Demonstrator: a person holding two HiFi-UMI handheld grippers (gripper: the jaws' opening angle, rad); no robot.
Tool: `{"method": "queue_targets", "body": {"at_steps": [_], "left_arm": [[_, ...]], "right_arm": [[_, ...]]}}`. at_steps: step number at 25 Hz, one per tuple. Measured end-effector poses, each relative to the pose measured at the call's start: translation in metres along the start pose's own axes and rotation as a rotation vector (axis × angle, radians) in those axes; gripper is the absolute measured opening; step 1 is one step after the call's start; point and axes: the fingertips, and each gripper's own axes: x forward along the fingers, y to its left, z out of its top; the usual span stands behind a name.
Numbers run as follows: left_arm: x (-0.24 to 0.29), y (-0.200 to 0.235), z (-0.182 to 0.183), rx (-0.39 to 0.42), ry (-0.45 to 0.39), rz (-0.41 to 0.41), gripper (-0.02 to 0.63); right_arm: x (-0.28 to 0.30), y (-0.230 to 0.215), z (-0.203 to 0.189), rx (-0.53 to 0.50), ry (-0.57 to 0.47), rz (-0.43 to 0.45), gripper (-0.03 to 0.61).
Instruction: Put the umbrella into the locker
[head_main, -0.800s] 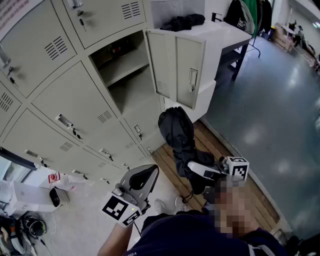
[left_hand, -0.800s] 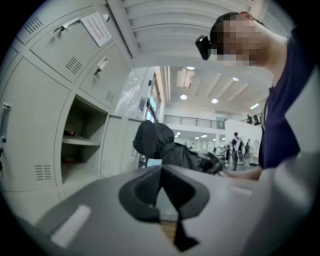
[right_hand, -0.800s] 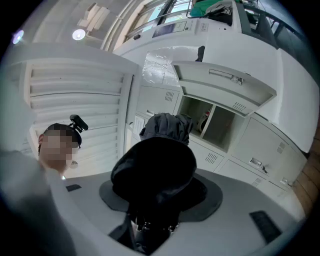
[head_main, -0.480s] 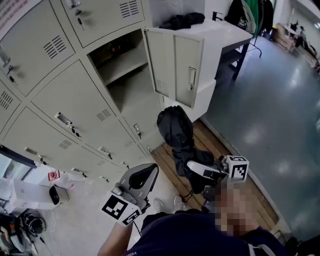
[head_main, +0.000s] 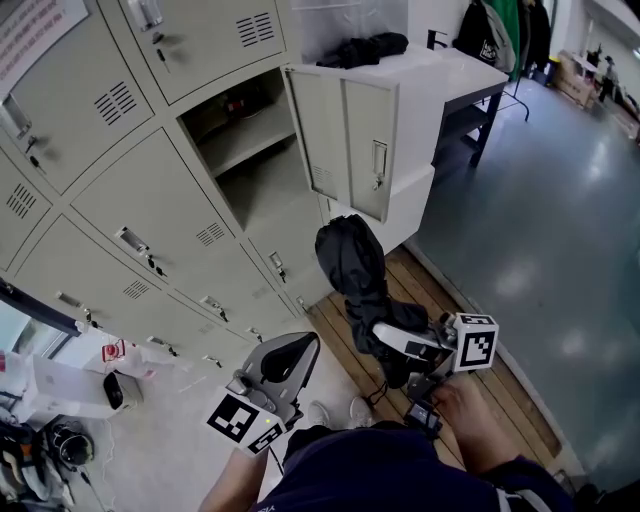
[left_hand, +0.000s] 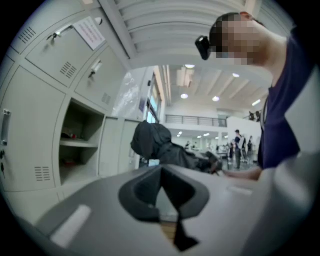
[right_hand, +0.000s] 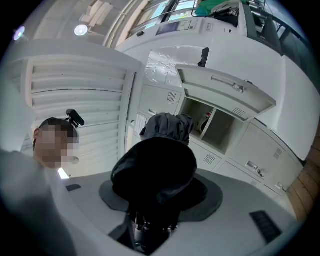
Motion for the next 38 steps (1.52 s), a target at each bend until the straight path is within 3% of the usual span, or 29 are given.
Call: {"method": "queue_targets", "body": {"at_steps": [10, 17, 27, 38], "left_arm": [[0.001, 0.005, 0.006, 0.017, -0.005, 0.013, 0.003], [-0.004, 0.035, 0.006, 0.012, -0.016, 0.021, 0.003], [-0.009, 0.135, 0.015, 0.009, -0.043, -0.014, 0.003], [-0.007, 0.253, 0.044, 0.060, -0.076, -0.094, 0.003]], "right_arm": [[0.003, -0.004, 0.007, -0.015, 0.017, -0.002, 0.210], [0.029, -0.018, 0.015, -0.028, 0.031, -0.013, 0.210], [0.109, -0.064, 0.042, -0.090, 0.024, -0.088, 0.210], [0.211, -0.110, 0.059, -0.145, 0.003, -0.168, 0.210]]}}
